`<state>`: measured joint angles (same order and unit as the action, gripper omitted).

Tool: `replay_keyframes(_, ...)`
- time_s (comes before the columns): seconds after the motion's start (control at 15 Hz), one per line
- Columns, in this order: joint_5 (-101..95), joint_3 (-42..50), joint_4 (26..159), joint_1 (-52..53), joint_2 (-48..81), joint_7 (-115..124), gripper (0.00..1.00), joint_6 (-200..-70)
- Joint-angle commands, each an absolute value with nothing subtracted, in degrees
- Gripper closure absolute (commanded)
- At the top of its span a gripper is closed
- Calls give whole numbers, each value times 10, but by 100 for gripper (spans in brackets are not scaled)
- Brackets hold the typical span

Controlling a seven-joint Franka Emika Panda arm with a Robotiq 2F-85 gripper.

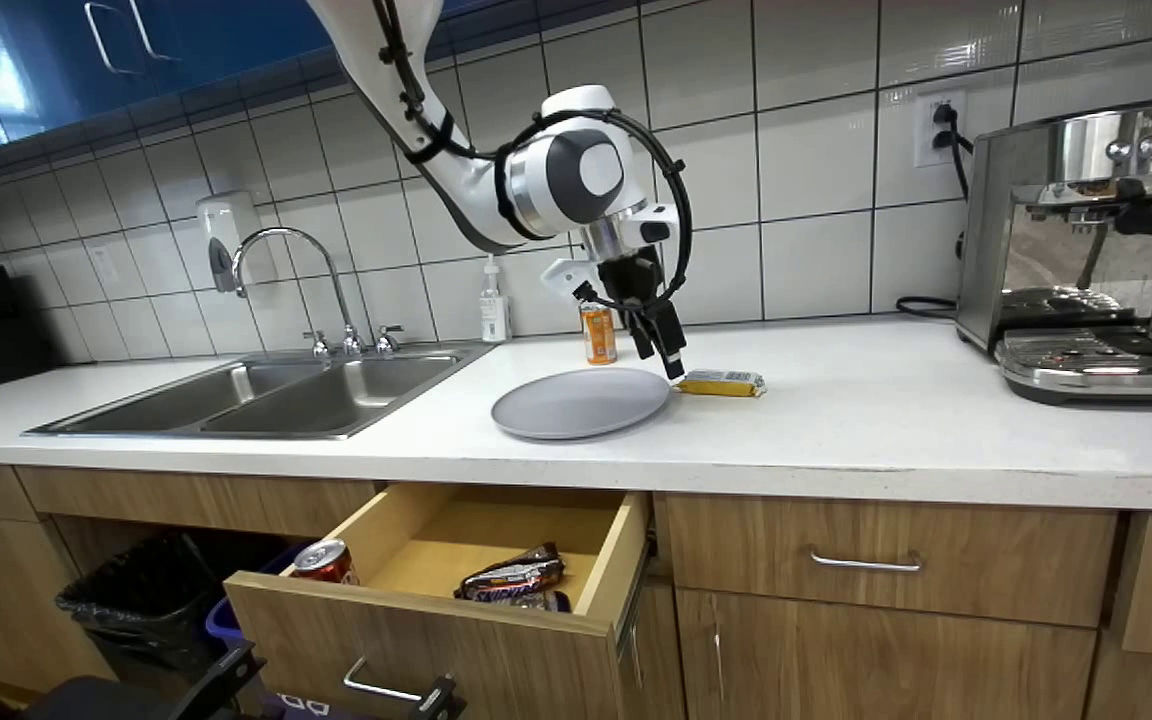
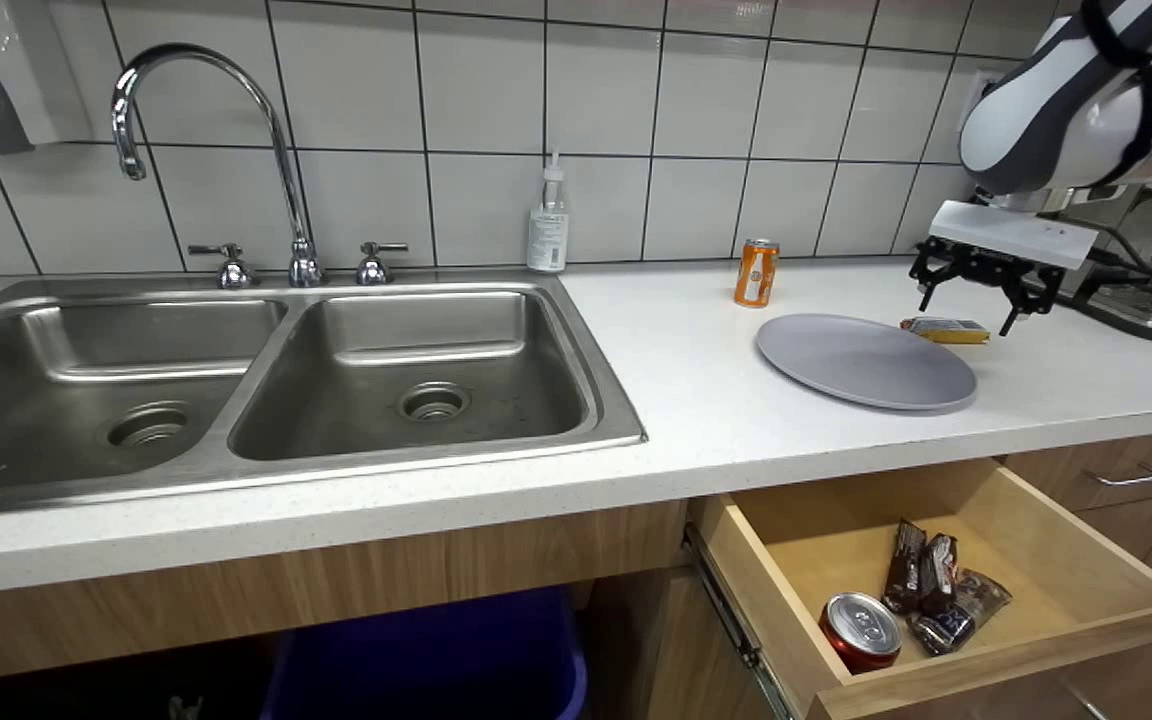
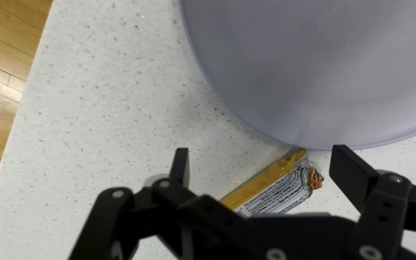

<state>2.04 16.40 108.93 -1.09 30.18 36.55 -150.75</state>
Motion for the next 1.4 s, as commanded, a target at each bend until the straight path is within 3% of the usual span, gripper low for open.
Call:
replay_keyframes(0.0,34,171,1029,-16,336,407,0,-1465)
replay_keyframes(1.33,61,160,791,-67,489,514,0,-1349)
